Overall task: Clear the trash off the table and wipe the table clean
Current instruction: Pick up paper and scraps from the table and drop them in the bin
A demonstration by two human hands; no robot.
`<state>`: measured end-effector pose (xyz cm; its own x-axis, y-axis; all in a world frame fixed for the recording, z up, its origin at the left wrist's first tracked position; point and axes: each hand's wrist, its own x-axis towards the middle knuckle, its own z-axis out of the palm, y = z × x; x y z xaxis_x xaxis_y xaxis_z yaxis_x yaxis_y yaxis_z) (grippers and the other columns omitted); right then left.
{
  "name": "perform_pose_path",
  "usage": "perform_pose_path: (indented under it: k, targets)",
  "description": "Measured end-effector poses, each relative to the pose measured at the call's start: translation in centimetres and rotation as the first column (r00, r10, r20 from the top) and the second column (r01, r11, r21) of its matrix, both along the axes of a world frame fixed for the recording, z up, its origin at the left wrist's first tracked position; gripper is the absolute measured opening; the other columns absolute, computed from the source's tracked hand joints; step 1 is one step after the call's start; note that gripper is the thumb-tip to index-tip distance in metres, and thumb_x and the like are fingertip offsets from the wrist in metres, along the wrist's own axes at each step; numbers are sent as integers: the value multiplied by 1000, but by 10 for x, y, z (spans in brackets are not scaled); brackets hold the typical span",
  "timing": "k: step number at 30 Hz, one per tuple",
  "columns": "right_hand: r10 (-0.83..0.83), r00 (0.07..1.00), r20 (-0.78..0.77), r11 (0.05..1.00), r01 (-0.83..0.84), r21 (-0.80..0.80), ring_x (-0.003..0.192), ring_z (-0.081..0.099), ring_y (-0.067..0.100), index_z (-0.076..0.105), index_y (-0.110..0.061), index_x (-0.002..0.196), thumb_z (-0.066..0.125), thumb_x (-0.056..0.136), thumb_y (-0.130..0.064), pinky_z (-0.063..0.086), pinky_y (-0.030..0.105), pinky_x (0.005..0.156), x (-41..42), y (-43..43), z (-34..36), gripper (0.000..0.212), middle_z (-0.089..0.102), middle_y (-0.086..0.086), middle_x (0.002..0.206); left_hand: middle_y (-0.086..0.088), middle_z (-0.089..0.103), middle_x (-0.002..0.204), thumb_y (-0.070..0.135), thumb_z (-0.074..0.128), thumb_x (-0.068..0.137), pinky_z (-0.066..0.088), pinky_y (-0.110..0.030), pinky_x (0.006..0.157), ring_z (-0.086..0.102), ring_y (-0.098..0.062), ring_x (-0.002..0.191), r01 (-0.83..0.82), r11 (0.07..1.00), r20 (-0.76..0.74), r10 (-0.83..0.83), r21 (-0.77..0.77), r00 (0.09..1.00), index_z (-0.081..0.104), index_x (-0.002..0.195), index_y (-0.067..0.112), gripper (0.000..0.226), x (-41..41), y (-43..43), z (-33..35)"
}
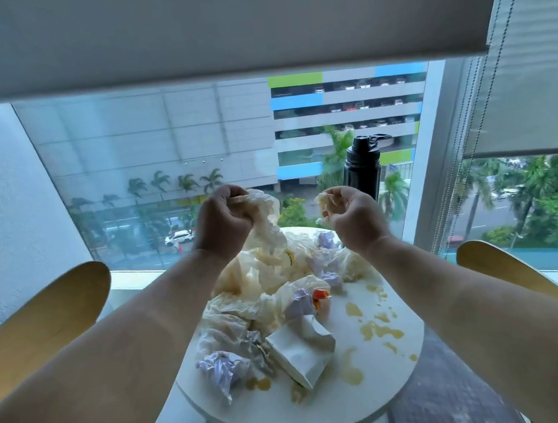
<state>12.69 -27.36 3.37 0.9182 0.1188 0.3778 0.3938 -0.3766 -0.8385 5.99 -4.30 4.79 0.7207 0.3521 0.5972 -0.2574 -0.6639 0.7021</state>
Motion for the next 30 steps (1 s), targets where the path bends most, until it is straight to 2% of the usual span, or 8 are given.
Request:
perform_pose_path:
  k: [3,7,12,15,19,22,26,30]
  targets:
    - [89,996,-16,989,-86,119,92,77,18,75,-31,107,62,86,1,63,47,89,-4,4,1,40,80,-7,97,5,69,81,2,68,87,49,-16,67,63,-17,79,-38,999,41,40,-34,998,64,95,23,23,-6,0,3]
    - [165,986,-34,972,-157,173,87,78,21,77,-31,111,58,93,2,66,47,71,-15,12,3,41,81,-9,96,9,71,69,-2,50,91,55,-29,69,63,-8,67,-64,979,28,70,-194,997,62,90,25,30,-22,2,5]
    - [238,968,-84,953,-215,214,83,78,33,66,-26,115,56,94,7,67,45,69,-26,34,-4,41,73,16,109,2,67,79,-5,40,83,64,-50,75,65,-24,80,-152,922,9,166,-356,986,68,84,21,39,-48,18,6]
    - [268,959,-90,944,-243,223,76,78,26,66,-29,103,58,93,12,67,46,71,-41,55,-7,43,72,17,108,2,65,75,-9,39,82,59,-38,72,62,-20,75,-144,886,22,171,-440,985,67,80,20,40,-71,27,7]
    - [285,953,-100,940,-258,222,76,78,24,72,-22,99,62,88,10,67,45,74,-65,93,-2,35,76,7,91,-7,64,81,-2,59,72,55,-30,57,63,-21,73,-13,808,31,39,-590,999,65,86,16,23,-108,52,14]
    - [331,937,-111,925,-299,235,86,78,32,76,-26,95,70,83,2,66,49,79,-86,129,2,31,78,5,88,-10,60,96,0,57,57,61,-44,65,62,-27,85,-45,833,-10,48,-552,999,58,98,17,44,-136,80,9]
    - [374,917,-141,912,-335,238,83,79,22,78,-36,82,76,75,-10,66,48,82,-123,186,-2,27,80,-3,82,-20,61,115,4,56,66,60,-55,86,61,-30,98,-215,882,-68,205,-421,976,46,116,18,52,-180,122,-7]
    - [443,878,-183,891,-410,194,78,79,32,79,-28,83,73,80,-1,66,53,78,-168,250,-20,28,80,5,80,-18,64,118,16,59,78,54,-38,78,60,-24,94,-329,874,-202,272,-358,941,30,114,22,47,-233,170,-29]
